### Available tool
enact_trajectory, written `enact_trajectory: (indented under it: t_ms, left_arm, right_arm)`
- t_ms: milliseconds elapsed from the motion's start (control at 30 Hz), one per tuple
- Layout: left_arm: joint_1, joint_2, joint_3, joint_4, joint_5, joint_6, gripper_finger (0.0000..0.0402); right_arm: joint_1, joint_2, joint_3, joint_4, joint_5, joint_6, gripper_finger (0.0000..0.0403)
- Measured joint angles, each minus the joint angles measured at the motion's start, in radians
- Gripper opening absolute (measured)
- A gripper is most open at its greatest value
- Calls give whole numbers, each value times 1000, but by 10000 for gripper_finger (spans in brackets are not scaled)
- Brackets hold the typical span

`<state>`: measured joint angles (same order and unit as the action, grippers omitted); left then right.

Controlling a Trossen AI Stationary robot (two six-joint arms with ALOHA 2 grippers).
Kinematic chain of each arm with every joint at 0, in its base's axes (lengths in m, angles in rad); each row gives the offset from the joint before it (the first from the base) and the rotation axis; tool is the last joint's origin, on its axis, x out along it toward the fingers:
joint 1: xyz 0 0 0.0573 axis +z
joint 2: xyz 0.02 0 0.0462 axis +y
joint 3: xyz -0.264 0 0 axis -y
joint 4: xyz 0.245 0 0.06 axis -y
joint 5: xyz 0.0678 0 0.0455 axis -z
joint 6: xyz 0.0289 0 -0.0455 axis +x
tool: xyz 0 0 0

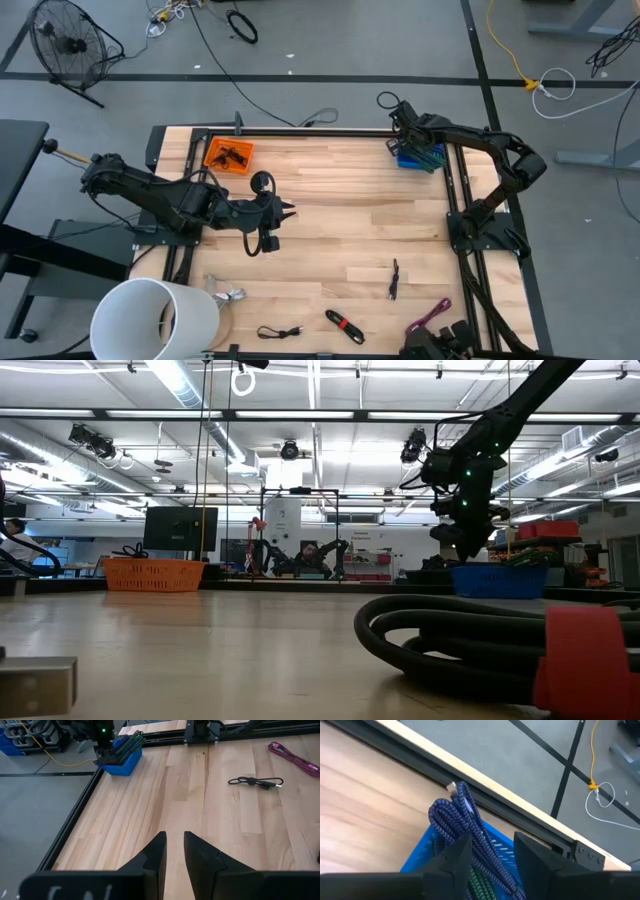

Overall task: Pick & Place USB Port
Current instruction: Put the blue charger cable into the blue bin

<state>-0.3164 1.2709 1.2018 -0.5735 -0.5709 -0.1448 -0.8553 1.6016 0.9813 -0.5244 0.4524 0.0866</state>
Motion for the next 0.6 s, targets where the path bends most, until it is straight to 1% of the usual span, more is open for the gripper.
enact_trajectory:
  t_ms: [200,300,467,600]
  left_arm:
    - [0,0,0,0,0,0,71]
    - [0,0,0,0,0,0,71]
    - [0,0,0,0,0,1,71]
    - [0,0,0,0,0,1,71]
  right_arm:
    - [2,0,0,-42,-3,-16,148]
    - [2,0,0,-51,-30,-16,148]
    - [9,-5,0,-63,-38,-17,148]
    - [9,-42,0,-63,-103,-18,148]
